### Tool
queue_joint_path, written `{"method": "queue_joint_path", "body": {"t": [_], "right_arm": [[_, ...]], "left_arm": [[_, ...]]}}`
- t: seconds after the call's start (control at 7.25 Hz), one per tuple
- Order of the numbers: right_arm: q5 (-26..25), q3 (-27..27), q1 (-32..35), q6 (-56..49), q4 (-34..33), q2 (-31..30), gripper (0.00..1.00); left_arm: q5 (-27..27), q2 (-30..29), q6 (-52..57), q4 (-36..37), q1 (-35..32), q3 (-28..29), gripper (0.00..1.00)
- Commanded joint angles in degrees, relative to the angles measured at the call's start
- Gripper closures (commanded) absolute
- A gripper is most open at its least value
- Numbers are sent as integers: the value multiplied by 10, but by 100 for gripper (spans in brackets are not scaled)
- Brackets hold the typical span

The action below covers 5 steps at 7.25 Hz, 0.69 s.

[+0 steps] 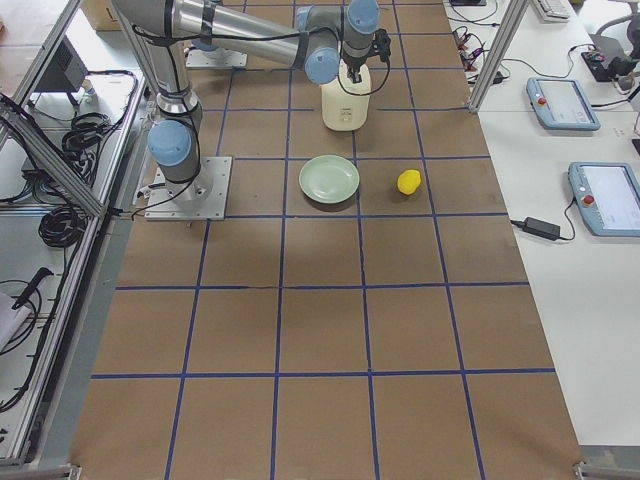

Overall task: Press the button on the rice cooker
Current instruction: 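Move the right gripper over the rice cooker's green lid button, then press down on the green lid button with the right gripper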

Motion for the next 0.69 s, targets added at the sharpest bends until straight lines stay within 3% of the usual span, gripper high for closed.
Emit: {"method": "queue_joint_path", "body": {"t": [0.0,0.55], "right_arm": [[0,3,2,-1,-15,7,91],[0,13,2,-2,-16,7,91]], "left_arm": [[0,0,0,-1,0,0,0],[0,0,0,-1,0,0,0]]}}
